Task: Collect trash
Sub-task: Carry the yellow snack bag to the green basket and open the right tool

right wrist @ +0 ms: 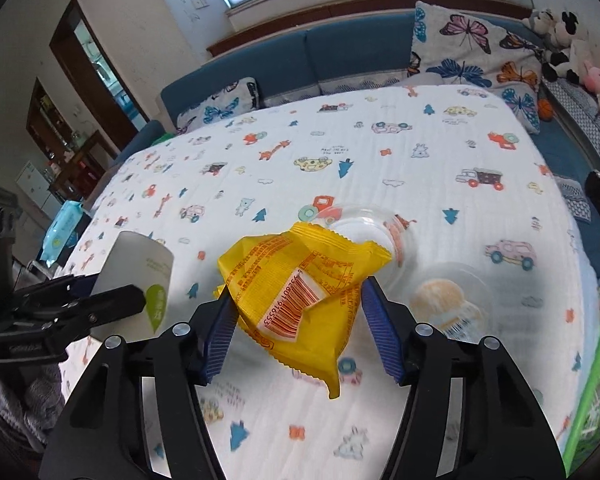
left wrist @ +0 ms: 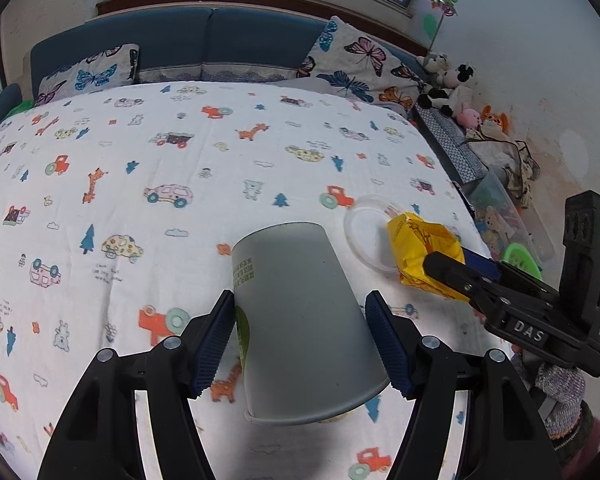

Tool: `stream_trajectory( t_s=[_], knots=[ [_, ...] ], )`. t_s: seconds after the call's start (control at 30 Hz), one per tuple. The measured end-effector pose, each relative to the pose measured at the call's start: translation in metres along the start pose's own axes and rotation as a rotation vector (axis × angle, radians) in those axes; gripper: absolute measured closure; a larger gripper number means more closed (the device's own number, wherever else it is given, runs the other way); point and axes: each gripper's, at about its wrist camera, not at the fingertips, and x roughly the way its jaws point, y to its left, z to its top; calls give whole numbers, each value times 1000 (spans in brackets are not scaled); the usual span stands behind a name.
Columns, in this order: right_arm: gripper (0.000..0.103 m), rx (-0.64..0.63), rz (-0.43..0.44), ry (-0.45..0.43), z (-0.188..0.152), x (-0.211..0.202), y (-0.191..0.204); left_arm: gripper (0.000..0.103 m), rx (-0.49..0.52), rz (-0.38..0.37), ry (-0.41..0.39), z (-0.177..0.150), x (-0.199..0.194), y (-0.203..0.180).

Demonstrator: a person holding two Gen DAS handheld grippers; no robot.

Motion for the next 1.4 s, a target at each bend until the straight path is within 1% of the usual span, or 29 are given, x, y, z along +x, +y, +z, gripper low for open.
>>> stream_trajectory(
  t_s=[0.2, 0.47, 0.6, 0.93, 1.17, 1.3, 1.33, 1.4],
  knots=[
    [42, 11, 5, -44, -17, -39, -12, 39, 31, -25, 2, -8, -5, -23],
    [42, 49, -47, -94, -44, -90, -45, 39, 110, -77, 9, -17, -7, -74],
    [41, 66, -102, -119, -56, -114, -67, 39, 151, -98, 16, -21, -5, -100],
    [40, 166, -263, -137, -95, -171, -150, 39, 248, -158, 32, -24, 7, -170],
    [36, 223, -359, -137, -119, -190, -197, 39, 306, -185, 56, -27, 20, -217],
    [32, 265, -377, -129, -134, -196, -220, 39, 336, -197, 68, -25, 30, -244],
    [29, 271, -379, -127, -135, -196, -224, 39, 342, -199, 71, -25, 32, -249],
    [28, 290, -382, -126, -140, -198, -233, 39, 355, -205, 77, -26, 36, -262]
  ],
)
